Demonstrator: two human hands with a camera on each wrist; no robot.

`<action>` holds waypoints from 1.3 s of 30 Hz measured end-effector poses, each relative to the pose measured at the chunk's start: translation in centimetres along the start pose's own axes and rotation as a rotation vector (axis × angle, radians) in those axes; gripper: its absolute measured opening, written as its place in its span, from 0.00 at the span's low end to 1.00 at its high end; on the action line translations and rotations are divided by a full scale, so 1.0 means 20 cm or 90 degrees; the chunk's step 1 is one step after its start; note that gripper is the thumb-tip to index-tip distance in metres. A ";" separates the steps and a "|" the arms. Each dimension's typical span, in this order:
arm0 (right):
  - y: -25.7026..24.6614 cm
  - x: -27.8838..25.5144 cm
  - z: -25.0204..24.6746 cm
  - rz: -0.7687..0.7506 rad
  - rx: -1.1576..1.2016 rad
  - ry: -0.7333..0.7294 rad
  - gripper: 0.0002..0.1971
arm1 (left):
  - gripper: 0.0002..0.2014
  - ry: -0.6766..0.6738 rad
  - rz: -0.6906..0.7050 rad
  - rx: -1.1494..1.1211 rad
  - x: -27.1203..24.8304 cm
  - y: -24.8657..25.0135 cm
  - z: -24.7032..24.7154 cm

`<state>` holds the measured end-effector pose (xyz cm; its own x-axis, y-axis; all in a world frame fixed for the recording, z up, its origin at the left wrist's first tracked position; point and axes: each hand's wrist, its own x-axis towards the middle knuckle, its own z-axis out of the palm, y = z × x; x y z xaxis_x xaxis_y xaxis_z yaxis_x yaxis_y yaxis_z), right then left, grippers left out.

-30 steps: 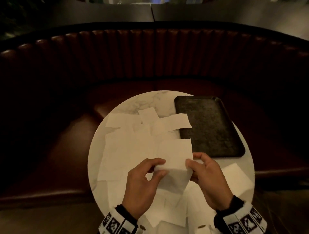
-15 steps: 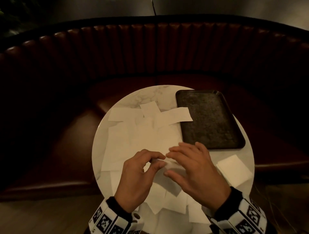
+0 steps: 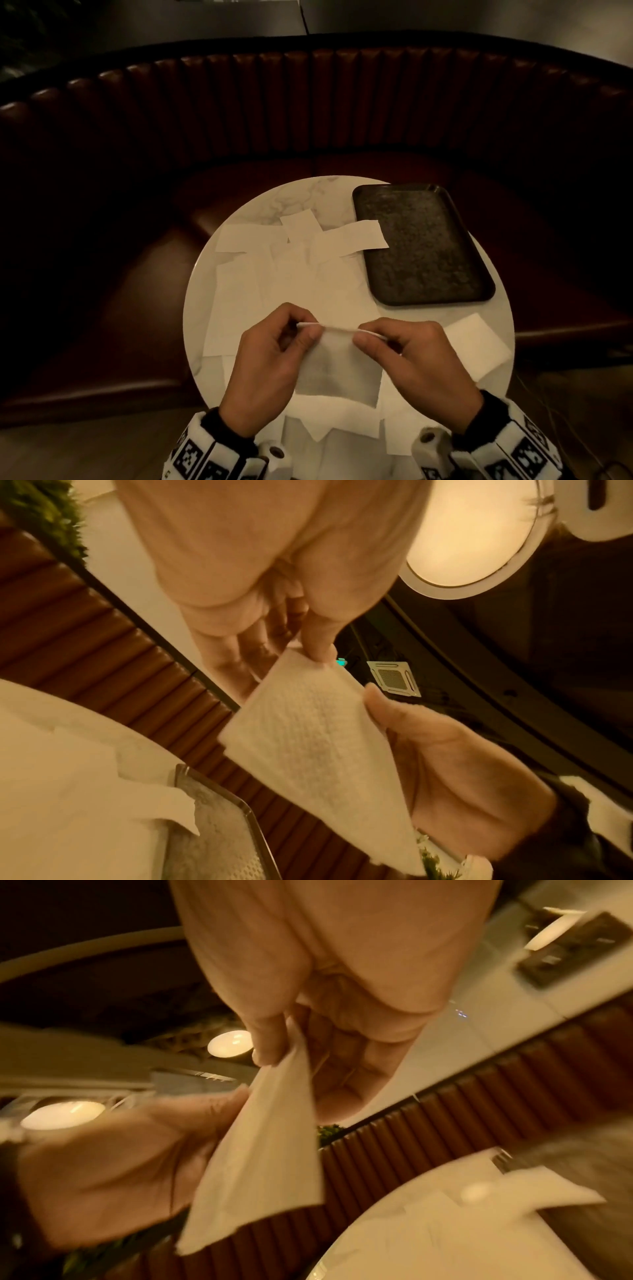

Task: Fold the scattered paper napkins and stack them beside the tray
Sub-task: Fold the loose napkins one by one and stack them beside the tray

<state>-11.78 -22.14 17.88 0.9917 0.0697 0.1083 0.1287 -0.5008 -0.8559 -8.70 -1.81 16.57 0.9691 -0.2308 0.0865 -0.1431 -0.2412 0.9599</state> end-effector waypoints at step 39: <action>1.27 0.05 -0.45 0.618 -0.466 0.077 0.28 | 0.23 0.077 -0.469 0.617 0.61 -1.11 -0.02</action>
<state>-7.52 -42.57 0.69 0.6669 -0.6644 -0.3372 -0.7312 -0.6706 -0.1249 6.37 1.20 -3.51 0.8866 0.3345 -0.3194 0.4078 -0.8913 0.1984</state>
